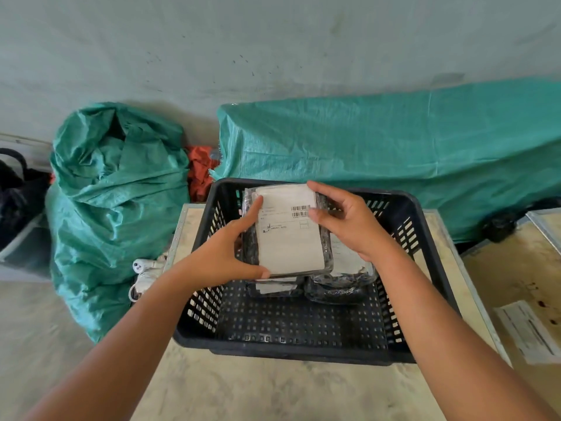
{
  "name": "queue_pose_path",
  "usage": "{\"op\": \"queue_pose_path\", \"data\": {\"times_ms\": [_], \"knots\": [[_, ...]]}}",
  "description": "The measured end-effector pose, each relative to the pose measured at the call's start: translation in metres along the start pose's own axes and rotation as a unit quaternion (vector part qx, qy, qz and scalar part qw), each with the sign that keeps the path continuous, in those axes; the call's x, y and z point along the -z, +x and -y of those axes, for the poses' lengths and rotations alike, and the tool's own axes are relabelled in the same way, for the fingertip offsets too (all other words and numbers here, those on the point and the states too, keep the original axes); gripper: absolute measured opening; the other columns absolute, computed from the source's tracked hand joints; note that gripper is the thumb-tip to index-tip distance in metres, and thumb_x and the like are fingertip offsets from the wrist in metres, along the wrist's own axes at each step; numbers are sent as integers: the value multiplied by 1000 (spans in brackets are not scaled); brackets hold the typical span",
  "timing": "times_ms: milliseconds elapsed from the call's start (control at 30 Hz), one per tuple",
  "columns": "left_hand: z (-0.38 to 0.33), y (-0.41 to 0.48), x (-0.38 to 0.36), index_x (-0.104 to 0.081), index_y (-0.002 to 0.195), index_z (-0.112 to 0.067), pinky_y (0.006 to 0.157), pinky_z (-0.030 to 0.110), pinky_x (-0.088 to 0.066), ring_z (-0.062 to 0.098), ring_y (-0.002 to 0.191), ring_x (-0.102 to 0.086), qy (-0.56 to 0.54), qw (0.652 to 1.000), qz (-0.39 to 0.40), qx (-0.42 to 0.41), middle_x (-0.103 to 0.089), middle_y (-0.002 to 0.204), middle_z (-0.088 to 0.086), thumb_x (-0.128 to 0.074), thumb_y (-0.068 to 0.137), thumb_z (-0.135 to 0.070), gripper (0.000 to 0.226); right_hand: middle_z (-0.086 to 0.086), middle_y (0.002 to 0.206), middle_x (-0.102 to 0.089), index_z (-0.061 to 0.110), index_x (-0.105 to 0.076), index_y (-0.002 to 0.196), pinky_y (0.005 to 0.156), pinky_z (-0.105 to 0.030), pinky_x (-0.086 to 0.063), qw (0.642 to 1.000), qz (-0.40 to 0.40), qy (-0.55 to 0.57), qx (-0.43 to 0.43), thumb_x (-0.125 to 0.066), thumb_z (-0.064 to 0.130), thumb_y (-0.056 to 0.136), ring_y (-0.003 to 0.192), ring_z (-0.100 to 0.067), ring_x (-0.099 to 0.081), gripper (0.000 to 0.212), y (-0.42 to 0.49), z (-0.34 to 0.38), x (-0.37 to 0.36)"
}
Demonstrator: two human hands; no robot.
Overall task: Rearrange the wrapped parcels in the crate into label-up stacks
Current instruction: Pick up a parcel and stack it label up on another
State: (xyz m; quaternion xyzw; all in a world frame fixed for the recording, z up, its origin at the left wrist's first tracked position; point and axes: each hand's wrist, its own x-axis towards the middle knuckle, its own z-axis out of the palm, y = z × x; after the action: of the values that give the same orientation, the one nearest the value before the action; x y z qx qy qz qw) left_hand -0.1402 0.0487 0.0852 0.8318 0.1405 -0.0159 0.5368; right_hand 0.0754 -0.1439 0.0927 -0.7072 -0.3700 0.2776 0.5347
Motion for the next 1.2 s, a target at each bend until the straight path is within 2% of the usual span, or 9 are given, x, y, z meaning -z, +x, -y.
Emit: {"op": "queue_pose_path", "data": {"times_ms": [167,267,333,467,567,767,900,1033,1200], "knots": [[13,13,6,-5,147,-69,96,5,-41,-6,135,-42,-49,998,0,48,-31,154,-33,-96,60,-29,132,17,158,-42,42,-37,156,122,-46,-31,995,57,-65,-57,-93,45,65,145,-6,-39,107,2,-11,-7],[19,26,4,-4,153,-58,108,27,-44,6,142,-36,-44,996,-3,72,-23,162,-22,-96,63,-27,132,11,161,-38,29,-24,162,122,-43,-30,988,77,-109,-79,-91,24,76,146,-7,-36,110,12,-18,-18],[23,37,2,-1,157,-49,97,15,-47,4,140,-31,-24,996,-14,88,-20,160,-22,-93,69,-26,129,6,165,-34,26,-19,164,121,-45,-33,983,91,-127,-95,-89,19,79,148,-15,-36,110,22,-24,-24],[35,58,-5,-1,159,-42,93,31,-54,18,135,-45,-11,991,-32,127,-30,160,-10,-89,75,-20,124,2,169,-20,18,-17,164,118,-31,-26,973,96,-167,-126,-88,17,81,152,-20,-27,109,40,-43,-31],[49,71,-14,0,160,-40,72,24,-56,20,122,-54,-18,988,-32,149,-35,156,-7,-90,75,-18,125,0,168,-25,16,-18,164,104,-22,-24,968,95,-176,-149,-90,17,78,151,-20,-29,113,48,-56,-35],[74,80,-25,-1,160,-41,104,37,-47,11,132,-36,-37,983,-27,181,-27,161,-10,-90,74,-16,126,-3,166,-30,12,-15,164,103,-22,-31,959,96,-198,-178,-95,19,71,147,-23,-36,123,52,-69,-49],[83,87,-28,8,159,-38,85,19,-45,9,125,-38,7,982,2,187,-21,166,-4,-83,81,-13,123,-15,166,-23,8,-18,163,119,-39,-23,944,82,-268,-177,-90,33,77,152,-34,-21,115,46,-75,-64],[84,91,-31,19,156,-37,109,39,-42,22,136,-40,53,979,19,196,-20,165,6,-78,86,-20,121,-21,170,4,9,-20,164,122,-45,-11,934,59,-310,-168,-84,33,85,156,-38,-3,104,40,-77,-73],[90,93,-33,16,158,-30,123,48,-18,27,154,-7,86,981,18,174,2,169,9,-77,87,-27,117,-14,169,20,10,-10,165,122,-42,-1,927,95,-332,-149,-67,28,100,155,-34,15,87,32,-82,-79]]}}
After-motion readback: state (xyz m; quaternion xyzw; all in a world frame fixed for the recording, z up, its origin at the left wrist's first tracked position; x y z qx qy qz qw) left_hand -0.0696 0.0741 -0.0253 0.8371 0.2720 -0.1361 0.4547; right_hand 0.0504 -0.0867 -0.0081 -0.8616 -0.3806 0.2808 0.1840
